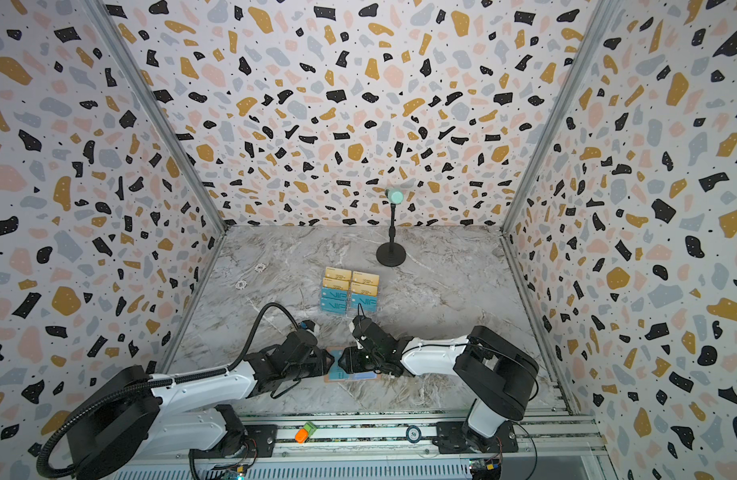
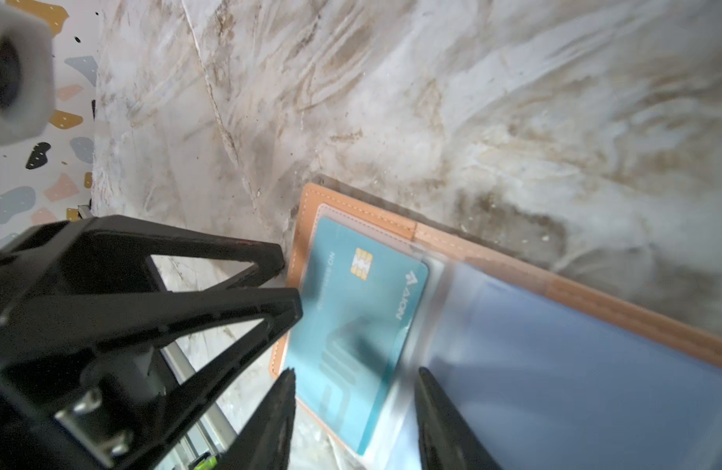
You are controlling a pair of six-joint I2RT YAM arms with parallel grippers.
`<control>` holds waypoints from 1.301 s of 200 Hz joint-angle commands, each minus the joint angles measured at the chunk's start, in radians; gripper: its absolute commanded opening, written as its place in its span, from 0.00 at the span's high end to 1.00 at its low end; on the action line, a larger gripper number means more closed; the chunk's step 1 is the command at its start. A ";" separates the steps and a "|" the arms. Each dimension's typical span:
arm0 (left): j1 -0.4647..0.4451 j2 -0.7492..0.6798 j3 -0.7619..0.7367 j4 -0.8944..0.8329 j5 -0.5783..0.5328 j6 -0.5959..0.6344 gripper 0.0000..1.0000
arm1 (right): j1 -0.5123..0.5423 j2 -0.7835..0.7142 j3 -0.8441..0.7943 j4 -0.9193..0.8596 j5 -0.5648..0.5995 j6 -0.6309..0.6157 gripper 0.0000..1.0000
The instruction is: Put the credit cards into the card holder
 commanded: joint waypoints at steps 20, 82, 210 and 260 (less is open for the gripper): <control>0.003 -0.058 0.093 -0.131 -0.056 0.017 0.58 | 0.002 -0.098 -0.011 -0.024 0.014 -0.045 0.52; -0.034 -0.002 0.161 -0.043 0.082 -0.002 0.62 | -0.105 -0.190 0.022 -0.204 0.035 -0.249 0.60; -0.079 0.253 0.152 0.279 0.203 -0.142 0.67 | -0.134 -0.147 -0.113 -0.131 0.018 -0.265 0.73; -0.079 0.277 0.142 0.292 0.199 -0.141 0.67 | -0.136 -0.136 -0.126 -0.134 0.035 -0.252 0.74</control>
